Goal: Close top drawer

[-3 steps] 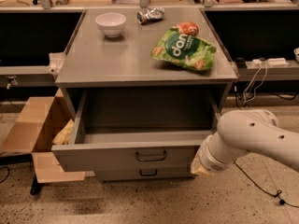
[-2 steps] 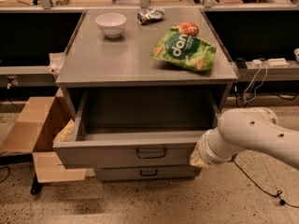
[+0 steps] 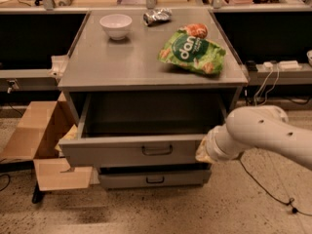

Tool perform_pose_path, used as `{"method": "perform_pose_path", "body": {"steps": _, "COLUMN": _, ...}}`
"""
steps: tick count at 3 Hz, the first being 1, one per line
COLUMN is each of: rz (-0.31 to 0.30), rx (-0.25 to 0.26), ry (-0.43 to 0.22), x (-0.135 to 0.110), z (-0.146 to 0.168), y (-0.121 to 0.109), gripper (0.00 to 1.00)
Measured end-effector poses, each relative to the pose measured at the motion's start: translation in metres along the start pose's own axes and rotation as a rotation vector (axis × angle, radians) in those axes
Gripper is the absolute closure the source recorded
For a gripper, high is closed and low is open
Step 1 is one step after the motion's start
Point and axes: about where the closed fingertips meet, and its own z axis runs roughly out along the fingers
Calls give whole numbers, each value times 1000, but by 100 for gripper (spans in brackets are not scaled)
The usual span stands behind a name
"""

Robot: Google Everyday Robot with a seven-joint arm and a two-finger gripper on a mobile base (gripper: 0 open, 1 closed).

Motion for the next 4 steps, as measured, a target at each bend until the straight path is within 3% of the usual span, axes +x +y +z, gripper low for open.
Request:
{"method": "perform_pose_path", "body": {"steps": 1, "rz": 0, "rx": 0, "ry": 0, "x": 0, "z": 0, "y": 1, "gripper": 100}}
{"method": "perform_pose_path", "body": {"steps": 2, "rz": -21, "rx": 50, "ry": -34, "x": -7, "z": 2, "y": -36, "gripper": 100}}
{"method": "perform_pose_path", "body": {"steps": 3, "rz": -24, "rx": 57, "ry": -39, "x": -7, "z": 2, "y": -39, "gripper": 100}}
{"method": "perform_pose_path", "body": {"steps": 4, "rz": -20, "rx": 93, "ry": -60, "x": -11, "z": 3, "y": -73, "gripper": 100}}
